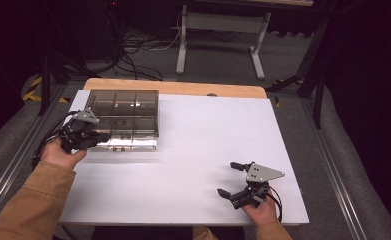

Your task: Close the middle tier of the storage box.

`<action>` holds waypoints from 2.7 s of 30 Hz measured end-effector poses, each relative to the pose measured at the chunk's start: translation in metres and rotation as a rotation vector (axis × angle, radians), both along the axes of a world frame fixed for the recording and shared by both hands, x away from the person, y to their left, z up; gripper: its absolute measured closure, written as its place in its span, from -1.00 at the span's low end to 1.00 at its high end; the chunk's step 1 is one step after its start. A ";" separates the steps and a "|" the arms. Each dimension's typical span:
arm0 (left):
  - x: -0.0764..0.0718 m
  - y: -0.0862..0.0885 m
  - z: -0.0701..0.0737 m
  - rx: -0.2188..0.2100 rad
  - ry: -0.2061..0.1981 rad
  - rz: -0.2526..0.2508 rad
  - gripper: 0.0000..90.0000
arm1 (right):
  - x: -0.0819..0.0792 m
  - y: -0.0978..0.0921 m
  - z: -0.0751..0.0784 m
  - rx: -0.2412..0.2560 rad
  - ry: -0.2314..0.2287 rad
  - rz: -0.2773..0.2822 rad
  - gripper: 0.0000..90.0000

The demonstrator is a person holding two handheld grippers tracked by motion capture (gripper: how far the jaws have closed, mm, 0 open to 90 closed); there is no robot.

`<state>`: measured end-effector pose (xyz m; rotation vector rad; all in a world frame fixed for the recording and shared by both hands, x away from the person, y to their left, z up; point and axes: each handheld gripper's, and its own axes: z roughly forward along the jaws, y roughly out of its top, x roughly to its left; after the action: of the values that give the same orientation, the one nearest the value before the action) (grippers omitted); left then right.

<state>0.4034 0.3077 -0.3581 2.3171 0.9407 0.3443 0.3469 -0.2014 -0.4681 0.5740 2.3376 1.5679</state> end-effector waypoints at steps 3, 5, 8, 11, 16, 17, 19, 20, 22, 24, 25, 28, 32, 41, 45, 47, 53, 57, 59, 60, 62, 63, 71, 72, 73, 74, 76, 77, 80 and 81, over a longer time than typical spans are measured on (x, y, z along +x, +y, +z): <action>0.000 0.000 0.000 0.002 0.008 -0.023 1.00 | 0.000 0.000 0.000 0.003 -0.001 0.001 -1.00; -0.001 -0.002 0.000 -0.005 0.009 -0.033 1.00 | 0.000 0.000 0.000 0.003 0.000 0.002 -1.00; -0.002 -0.004 -0.001 0.009 0.016 -0.066 1.00 | 0.000 0.000 0.000 0.000 -0.001 0.001 -1.00; -0.002 -0.005 -0.002 0.025 0.030 -0.083 1.00 | 0.000 0.000 0.000 0.002 0.000 0.001 -1.00; -0.001 -0.006 -0.009 0.066 0.074 -0.097 1.00 | 0.000 0.000 0.000 0.002 0.000 0.001 -1.00; -0.001 -0.006 -0.010 0.071 0.078 -0.098 1.00 | 0.000 0.000 0.000 0.002 0.000 0.000 -1.00; -0.001 -0.006 -0.011 0.082 0.089 -0.105 1.00 | 0.000 0.000 0.000 0.000 0.000 -0.001 -1.00; -0.001 -0.006 -0.011 0.087 0.095 -0.108 1.00 | 0.000 0.000 0.000 0.000 0.000 -0.001 -1.00; -0.001 -0.007 -0.013 0.095 0.105 -0.115 1.00 | 0.000 0.000 0.000 0.002 0.000 -0.001 -1.00; 0.000 -0.008 -0.014 0.110 0.112 -0.120 1.00 | 0.000 0.000 0.000 0.003 0.001 0.000 -1.00; 0.000 -0.008 -0.015 0.112 0.118 -0.124 1.00 | 0.000 0.000 0.000 0.002 0.001 0.000 -1.00; 0.001 -0.009 -0.018 0.122 0.135 -0.130 1.00 | 0.000 0.000 0.000 0.003 0.001 -0.001 -1.00; 0.003 -0.010 -0.022 0.155 0.162 -0.130 1.00 | 0.000 0.000 0.000 0.003 0.002 -0.001 -1.00; 0.008 -0.015 -0.031 0.176 0.195 -0.156 1.00 | 0.000 0.000 0.000 0.002 0.001 0.000 -1.00; 0.012 -0.017 -0.037 0.197 0.223 -0.142 1.00 | 0.000 0.000 0.000 0.002 0.001 0.001 -1.00; 0.014 -0.017 -0.038 0.210 0.231 -0.138 1.00 | 0.000 0.000 0.000 0.002 0.001 0.000 -1.00; 0.018 -0.017 -0.044 0.232 0.256 -0.115 1.00 | 0.000 0.000 0.000 0.002 0.000 0.001 -1.00; 0.021 -0.016 -0.045 0.235 0.256 -0.111 1.00 | 0.000 0.000 0.000 0.000 0.000 0.000 -1.00; 0.021 -0.017 -0.046 0.232 0.261 -0.107 1.00 | 0.000 0.000 0.000 -0.001 0.000 0.000 -1.00; 0.022 -0.017 -0.046 0.235 0.260 -0.108 1.00 | 0.000 0.000 0.000 -0.001 0.000 0.000 -1.00; 0.023 -0.017 -0.047 0.241 0.258 -0.104 1.00 | 0.000 0.000 0.000 -0.001 0.000 0.000 -1.00; 0.024 -0.018 -0.048 0.244 0.260 -0.104 1.00 | 0.000 0.000 0.000 0.000 0.000 0.000 -1.00; 0.026 -0.018 -0.049 0.241 0.257 -0.097 1.00 | 0.000 0.000 0.000 0.001 0.000 0.002 -1.00; 0.026 -0.018 -0.049 0.245 0.250 -0.092 1.00 | 0.000 0.000 0.000 0.001 0.000 0.002 -1.00; 0.027 -0.017 -0.049 0.249 0.246 -0.084 1.00 | 0.000 0.000 0.000 0.001 0.000 0.002 -1.00; 0.027 -0.017 -0.049 0.240 0.248 -0.087 1.00 | 0.000 0.000 0.000 0.001 0.000 0.002 -1.00; 0.027 -0.016 -0.048 0.235 0.242 -0.083 1.00 | 0.000 0.000 0.000 0.001 0.000 0.002 -1.00; 0.027 -0.016 -0.048 0.235 0.242 -0.083 1.00 | 0.000 0.000 0.000 0.000 0.000 0.001 -1.00; 0.028 -0.016 -0.047 0.231 0.238 -0.085 1.00 | 0.000 0.000 0.000 0.000 0.001 0.002 -1.00; 0.029 -0.016 -0.047 0.228 0.236 -0.083 1.00 | 0.000 0.000 0.000 0.000 0.000 0.002 -1.00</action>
<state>0.4321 0.2920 -0.4050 2.6408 0.9551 0.1513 0.3469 -0.2012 -0.4682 0.5724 2.3392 1.5685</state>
